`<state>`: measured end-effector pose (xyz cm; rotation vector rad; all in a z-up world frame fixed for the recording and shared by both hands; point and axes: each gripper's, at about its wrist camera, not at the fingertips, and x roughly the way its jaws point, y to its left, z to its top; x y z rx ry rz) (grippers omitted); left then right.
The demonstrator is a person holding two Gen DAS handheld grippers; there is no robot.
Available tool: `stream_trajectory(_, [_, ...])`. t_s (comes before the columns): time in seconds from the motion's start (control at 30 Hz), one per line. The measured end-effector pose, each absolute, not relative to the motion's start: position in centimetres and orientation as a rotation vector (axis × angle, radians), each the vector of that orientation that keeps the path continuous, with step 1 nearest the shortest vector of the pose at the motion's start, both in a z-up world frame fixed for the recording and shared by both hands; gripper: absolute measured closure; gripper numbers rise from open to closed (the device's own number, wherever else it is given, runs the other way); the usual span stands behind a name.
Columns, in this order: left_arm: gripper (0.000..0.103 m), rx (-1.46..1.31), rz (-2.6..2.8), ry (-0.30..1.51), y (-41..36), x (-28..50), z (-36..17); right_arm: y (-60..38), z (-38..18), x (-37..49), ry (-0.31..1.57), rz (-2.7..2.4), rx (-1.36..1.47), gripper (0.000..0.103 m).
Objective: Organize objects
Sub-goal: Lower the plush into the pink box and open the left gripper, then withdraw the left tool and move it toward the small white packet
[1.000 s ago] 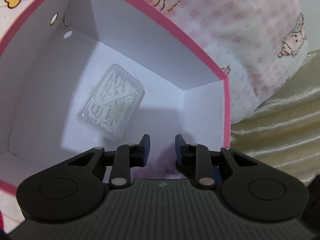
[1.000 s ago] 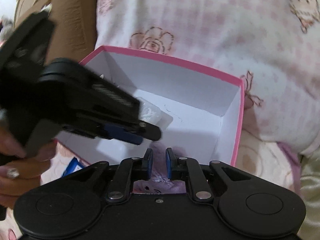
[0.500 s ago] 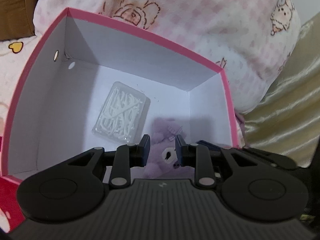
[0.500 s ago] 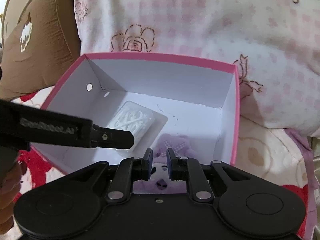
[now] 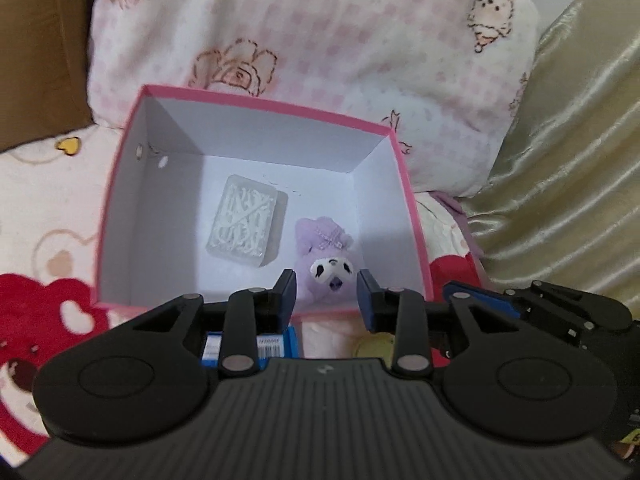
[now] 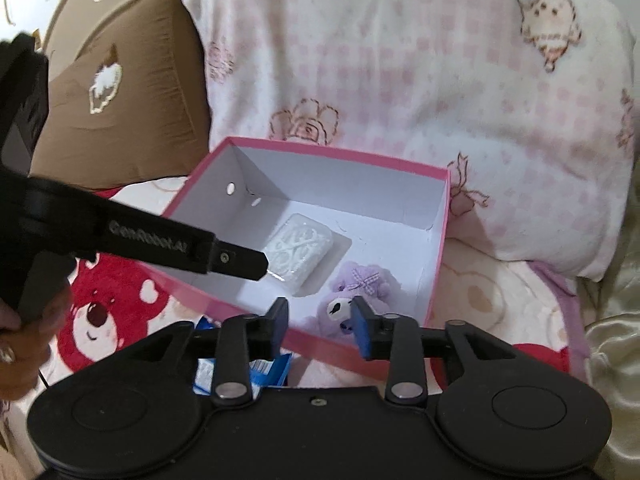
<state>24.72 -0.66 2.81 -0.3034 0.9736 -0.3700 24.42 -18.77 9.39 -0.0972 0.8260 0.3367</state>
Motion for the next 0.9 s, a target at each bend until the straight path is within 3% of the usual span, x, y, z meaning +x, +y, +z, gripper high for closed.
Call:
stream_trajectory(0.23, [0.062,-0.287,-0.407,1.009,0.8,21.0,5.3,-18.4,11.6,21.3,0.842,0.351,-0.099,0.055])
stream_trajectory(0.3, [0.06,-0.253,-0.423,1.013,0.9,19.8,6.1,-18.2,12.3,20.3,0.835,0.35,-0.102,0.049])
stream_trajectory(0.37, [0.05,-0.208,-0.416,1.015,0.8,18.8,6.7,-18.0,12.7,19.5,0.826,0.359,-0.099,0.035])
stream_trajectory(0.5, [0.041,-0.108,-0.399,1.054,0.8,17.6,7.5,-17.2,13.1,17.9,0.834,0.409,-0.116,0.031])
stream_trajectory(0.57, [0.037,-0.08,-0.398,1.054,1.1,16.8,8.0,-17.0,13.2,16.9,0.819,0.422,-0.113,0.022])
stream_trajectory(0.9, [0.017,-0.074,-0.378,1.051,2.6,13.1,7.6,-17.1,12.5,11.9,0.741,0.422,-0.034,0.021])
